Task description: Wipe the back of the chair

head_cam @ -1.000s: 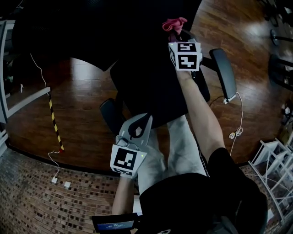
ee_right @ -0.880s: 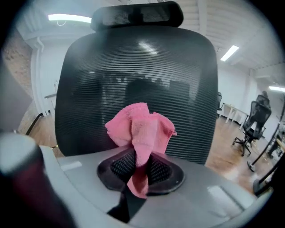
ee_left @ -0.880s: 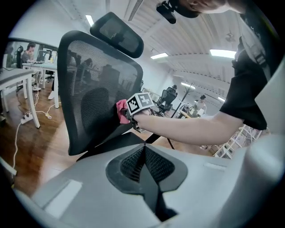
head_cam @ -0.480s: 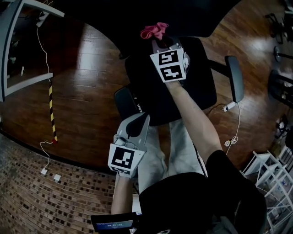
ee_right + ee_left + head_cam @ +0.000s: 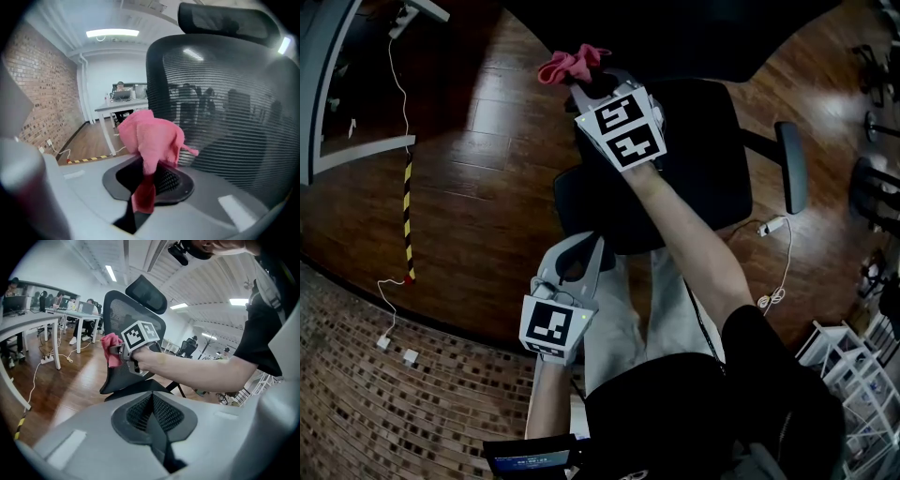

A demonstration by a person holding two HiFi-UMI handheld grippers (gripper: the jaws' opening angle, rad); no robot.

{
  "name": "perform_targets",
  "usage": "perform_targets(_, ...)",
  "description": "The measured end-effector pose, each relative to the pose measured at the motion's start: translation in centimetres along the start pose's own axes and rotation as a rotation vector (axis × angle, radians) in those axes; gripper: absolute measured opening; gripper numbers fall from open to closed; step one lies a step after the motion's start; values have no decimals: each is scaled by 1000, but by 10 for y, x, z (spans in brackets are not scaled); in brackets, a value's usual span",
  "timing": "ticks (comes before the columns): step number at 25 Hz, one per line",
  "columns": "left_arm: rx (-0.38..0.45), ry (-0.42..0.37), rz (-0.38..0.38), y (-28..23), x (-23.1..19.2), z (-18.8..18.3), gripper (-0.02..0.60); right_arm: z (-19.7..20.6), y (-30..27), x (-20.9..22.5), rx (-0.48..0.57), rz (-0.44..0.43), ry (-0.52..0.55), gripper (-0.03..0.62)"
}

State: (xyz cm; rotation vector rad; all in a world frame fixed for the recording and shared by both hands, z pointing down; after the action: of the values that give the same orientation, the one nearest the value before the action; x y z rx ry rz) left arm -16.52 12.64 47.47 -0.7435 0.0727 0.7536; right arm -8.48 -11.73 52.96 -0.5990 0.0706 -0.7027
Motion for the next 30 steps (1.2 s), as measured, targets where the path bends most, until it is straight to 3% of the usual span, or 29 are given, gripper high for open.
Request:
perform_targets(3, -1, -5, -4, 0, -1, -1, -6, -18, 0, -6, 63, -80, -34, 48)
perform_targets(6, -6, -15, -2, -5, 2, -3, -6, -29, 5, 5, 87, -73, -43, 48)
perform_targets(13, -22, -43, 41, -28, 27, -14, -6, -23, 58, 86, 108, 78, -103, 48)
perform_targets(24, -49, -100, 120, -86, 97, -34, -6, 26, 166, 229, 83, 293, -174, 48)
perform_targets(30, -56, -122, 149, -109, 124, -42, -6, 47, 213, 286, 51, 391, -189, 48)
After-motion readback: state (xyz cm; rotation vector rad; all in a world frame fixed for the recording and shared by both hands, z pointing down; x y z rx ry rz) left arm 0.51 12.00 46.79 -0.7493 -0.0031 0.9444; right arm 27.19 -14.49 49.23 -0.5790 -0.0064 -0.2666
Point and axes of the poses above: the fingertips, and each gripper's own axes: y backward along the fingers, x to its right, z out of its underside, the point moved 5 cm from there along y, backward along the fingers, and after that the axes turned 8 degrees about -z, right-handed, at the moved point
